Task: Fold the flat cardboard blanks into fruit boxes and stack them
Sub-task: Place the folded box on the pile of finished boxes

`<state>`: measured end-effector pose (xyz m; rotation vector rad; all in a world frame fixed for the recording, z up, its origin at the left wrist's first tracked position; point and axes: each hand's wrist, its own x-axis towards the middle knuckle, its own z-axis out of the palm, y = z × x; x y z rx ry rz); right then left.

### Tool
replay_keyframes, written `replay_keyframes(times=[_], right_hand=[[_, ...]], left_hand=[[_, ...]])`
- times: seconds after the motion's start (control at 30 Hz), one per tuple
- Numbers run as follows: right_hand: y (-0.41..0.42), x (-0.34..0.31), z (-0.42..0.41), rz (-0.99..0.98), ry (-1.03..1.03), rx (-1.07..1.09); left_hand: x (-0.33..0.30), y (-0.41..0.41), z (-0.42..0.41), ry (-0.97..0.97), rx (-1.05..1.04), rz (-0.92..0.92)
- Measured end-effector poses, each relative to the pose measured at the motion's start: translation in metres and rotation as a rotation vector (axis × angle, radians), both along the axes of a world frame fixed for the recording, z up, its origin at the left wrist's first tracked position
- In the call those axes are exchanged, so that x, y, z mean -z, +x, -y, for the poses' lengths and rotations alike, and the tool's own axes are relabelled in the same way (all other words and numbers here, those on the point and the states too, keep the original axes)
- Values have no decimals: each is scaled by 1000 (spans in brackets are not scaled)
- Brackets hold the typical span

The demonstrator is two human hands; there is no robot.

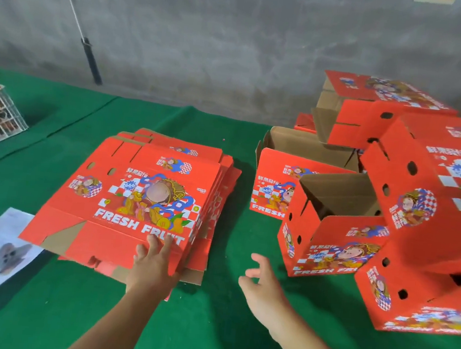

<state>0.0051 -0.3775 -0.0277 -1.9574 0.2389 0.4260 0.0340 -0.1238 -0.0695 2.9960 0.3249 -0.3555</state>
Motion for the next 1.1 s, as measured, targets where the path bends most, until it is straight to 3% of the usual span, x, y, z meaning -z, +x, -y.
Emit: replay_keyframes(times=[0.17, 0.27, 0.47, 0.63, 0.77, 0.87, 1.0, 1.1], right_hand=[[-1, -6, -7, -22, 60, -26], [0, -10, -19, -15, 135, -26], [1, -33, -19, -40, 346, 49], [14, -61, 2, -62, 757, 214], [16, -66, 36, 73, 698, 281], [7, -63, 73, 94, 716, 275], [-7, -51, 127, -79, 849, 294], [-15, -42, 152, -121, 818, 332]], left_hand=[[-14, 0, 17, 215, 154, 24], [-32, 1, 34, 180, 201, 46], [-91, -32, 90, -36, 213, 302], [-109, -83, 151, -344, 442, 630], [-102, -86, 150, -742, 489, 573], [-91, -70, 124, -795, 281, 535], [-91, -24, 70, -640, -354, 472], [-88, -3, 48, -977, -333, 468]])
